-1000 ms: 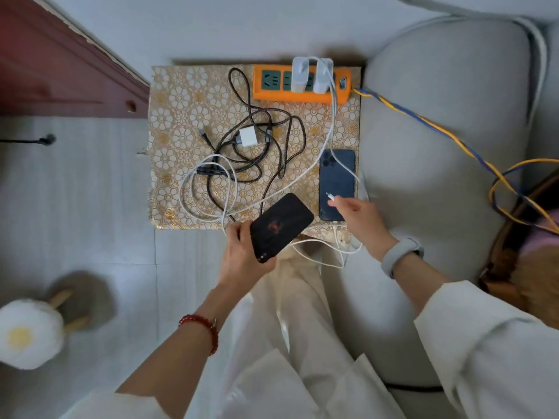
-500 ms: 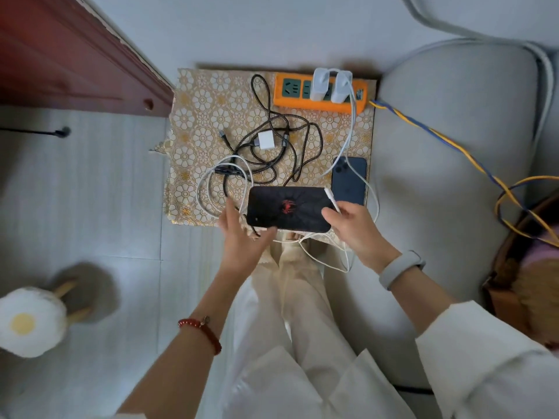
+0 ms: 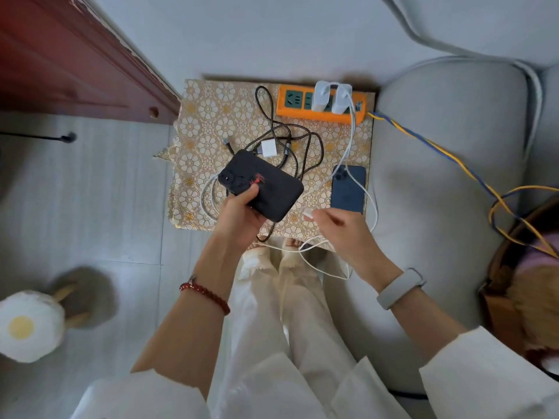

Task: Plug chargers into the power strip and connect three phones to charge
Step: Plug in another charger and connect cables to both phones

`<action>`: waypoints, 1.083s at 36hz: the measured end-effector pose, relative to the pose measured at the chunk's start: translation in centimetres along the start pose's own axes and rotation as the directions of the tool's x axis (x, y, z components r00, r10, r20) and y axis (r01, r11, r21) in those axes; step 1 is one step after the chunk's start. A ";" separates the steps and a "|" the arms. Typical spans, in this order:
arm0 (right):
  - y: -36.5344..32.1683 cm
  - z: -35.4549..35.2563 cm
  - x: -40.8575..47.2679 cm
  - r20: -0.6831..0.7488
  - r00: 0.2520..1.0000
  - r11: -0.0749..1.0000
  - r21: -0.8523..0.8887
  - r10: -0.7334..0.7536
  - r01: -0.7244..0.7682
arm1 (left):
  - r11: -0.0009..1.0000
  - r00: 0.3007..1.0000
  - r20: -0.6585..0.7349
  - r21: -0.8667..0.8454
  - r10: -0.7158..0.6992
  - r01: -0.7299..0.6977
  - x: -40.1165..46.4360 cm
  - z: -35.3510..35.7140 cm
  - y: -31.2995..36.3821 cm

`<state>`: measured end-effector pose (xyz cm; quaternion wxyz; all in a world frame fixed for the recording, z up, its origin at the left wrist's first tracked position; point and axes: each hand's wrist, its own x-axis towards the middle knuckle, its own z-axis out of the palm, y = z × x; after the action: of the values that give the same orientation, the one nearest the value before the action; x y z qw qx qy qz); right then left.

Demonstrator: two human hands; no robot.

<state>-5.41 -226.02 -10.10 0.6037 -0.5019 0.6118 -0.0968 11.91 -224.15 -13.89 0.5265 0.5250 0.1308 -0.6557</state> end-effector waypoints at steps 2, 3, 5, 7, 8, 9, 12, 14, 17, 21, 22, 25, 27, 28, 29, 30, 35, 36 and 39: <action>-0.1 0.8 -0.2 -0.012 0.999 0.999 -0.027 -0.043 0.042 | 1.000 1.000 0.029 0.004 0.002 -0.003 -0.1 0.1 0.5; -0.1 1.3 -0.3 -0.025 0.997 0.997 -0.033 -0.067 0.066 | 1.000 0.999 0.041 0.004 0.001 -0.001 -0.1 0.2 0.6; -0.2 1.9 -0.4 -0.057 0.991 0.991 -0.052 -0.122 0.120 | 1.000 0.998 0.062 0.006 -0.007 0.006 -0.2 0.3 0.7; -0.6 2.3 -0.5 -0.088 0.983 0.986 -0.059 -0.158 0.154 | 1.000 0.997 0.075 0.019 -0.011 0.010 -0.1 0.3 0.7; -0.7 2.3 -0.6 -0.099 0.981 0.985 -0.057 -0.168 0.162 | 1.000 0.997 0.073 0.021 -0.010 0.009 -0.1 0.3 0.6; -0.9 2.4 -0.6 -0.110 0.979 0.984 -0.050 -0.173 0.168 | 1.000 0.998 0.067 0.018 -0.009 0.008 -0.1 0.3 0.6; -1.0 1.9 -0.8 -0.133 0.977 0.987 -0.029 -0.164 0.161 | 1.000 0.998 0.063 0.013 -0.009 0.008 -0.1 0.4 0.6; -1.0 1.5 -0.8 -0.131 0.977 0.985 -0.044 -0.169 0.165 | 1.000 0.998 0.067 0.020 -0.011 0.009 -0.2 0.5 0.7; -0.8 1.3 -0.9 -0.115 0.978 0.983 -0.082 -0.175 0.166 | 0.999 0.998 0.069 0.046 -0.015 0.011 -0.4 0.6 0.5; -0.4 1.1 -0.9 -0.122 0.976 0.975 -0.147 -0.182 0.164 | 0.997 0.998 0.063 0.083 0.001 -0.006 -0.7 0.7 0.3; -0.3 1.1 -1.0 -0.124 0.974 0.973 -0.162 -0.187 0.166 | 0.996 0.998 0.061 0.086 0.004 -0.009 -0.7 0.6 0.3; -0.3 1.1 -1.0 -0.120 0.971 0.962 -0.203 -0.207 0.180 | 0.993 0.998 0.064 0.117 0.013 -0.021 -0.9 0.7 0.3; -0.2 1.1 -1.0 -0.112 0.970 0.957 -0.221 -0.217 0.188 | 0.990 0.997 0.069 0.135 0.023 -0.032 -0.9 0.8 0.4; -0.2 1.1 -1.0 -0.114 0.970 0.957 -0.224 -0.214 0.185 | 0.989 0.997 0.072 0.143 0.027 -0.037 -1.0 0.8 0.4; -0.2 1.1 -1.0 -0.121 0.971 0.958 -0.223 -0.208 0.178 | 0.988 0.997 0.072 0.148 0.032 -0.042 -1.0 0.9 0.4; -0.2 1.2 -0.9 -0.131 0.971 0.962 -0.217 -0.198 0.166 | 0.987 0.997 0.070 0.152 0.038 -0.048 -1.1 0.9 0.4; -0.2 1.9 -0.9 -0.168 0.982 0.990 -0.121 -0.087 0.068 | 0.976 0.995 0.048 0.196 0.084 -0.092 -1.2 1.2 0.1; -0.1 2.0 -1.0 -0.173 0.983 0.994 -0.102 -0.065 0.048 | 0.972 0.995 0.047 0.212 0.092 -0.100 -1.2 1.3 0.0; 0.0 2.3 -1.2 -0.199 0.980 0.998 -0.069 0.000 -0.013 | 0.961 0.993 0.054 0.252 0.103 -0.114 -1.2 1.3 -0.2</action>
<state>-3.82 -224.00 -9.93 0.5222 -0.5084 0.6736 -0.1230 10.89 -224.32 -12.47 0.4924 0.5814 0.0059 -0.6477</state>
